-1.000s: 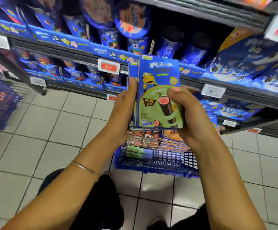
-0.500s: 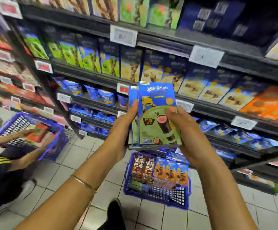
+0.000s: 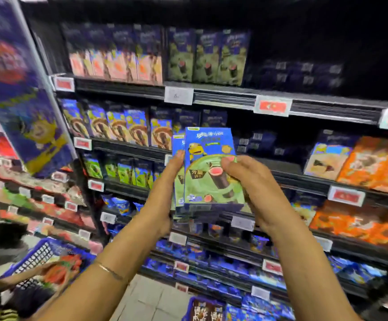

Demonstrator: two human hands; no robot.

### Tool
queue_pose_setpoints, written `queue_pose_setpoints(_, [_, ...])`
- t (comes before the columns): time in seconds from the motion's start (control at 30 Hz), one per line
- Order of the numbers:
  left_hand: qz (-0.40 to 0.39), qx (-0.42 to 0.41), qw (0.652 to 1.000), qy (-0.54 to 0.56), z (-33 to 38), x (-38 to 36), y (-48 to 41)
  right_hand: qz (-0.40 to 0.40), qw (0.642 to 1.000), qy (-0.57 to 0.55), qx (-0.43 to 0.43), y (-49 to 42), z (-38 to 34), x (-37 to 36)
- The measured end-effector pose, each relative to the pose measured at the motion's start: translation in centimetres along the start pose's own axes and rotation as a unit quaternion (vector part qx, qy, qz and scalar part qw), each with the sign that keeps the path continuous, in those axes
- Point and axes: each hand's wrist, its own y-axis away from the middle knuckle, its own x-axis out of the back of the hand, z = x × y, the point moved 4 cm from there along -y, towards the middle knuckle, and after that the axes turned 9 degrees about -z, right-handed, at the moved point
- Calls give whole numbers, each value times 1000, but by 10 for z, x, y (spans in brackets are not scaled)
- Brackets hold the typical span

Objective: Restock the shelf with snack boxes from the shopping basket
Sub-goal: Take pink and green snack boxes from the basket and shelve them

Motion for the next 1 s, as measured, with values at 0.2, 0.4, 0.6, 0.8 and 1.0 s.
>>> queue_pose_setpoints(0.2, [-10,-85,996,-20,68,18,-43,-23,997,25,73,-59,-40,-17])
queue_pose_setpoints(0.4, [-31,-138,988,-59,138,53,-81,24,994,-8,108,-126,-76,-39])
queue_pose_setpoints(0.6, [-27,-185,981,-47,192,95,-110,99,980,-13,171,-183,-104,-26])
queue_pose_setpoints(0.8, [-36,-213,974,-61,218,107,-126,196,962,68,177,-250,-123,1])
queue_pose_setpoints(1.0, [-71,-219,972,-48,231,100,-139,306,911,249,123,-306,-119,24])
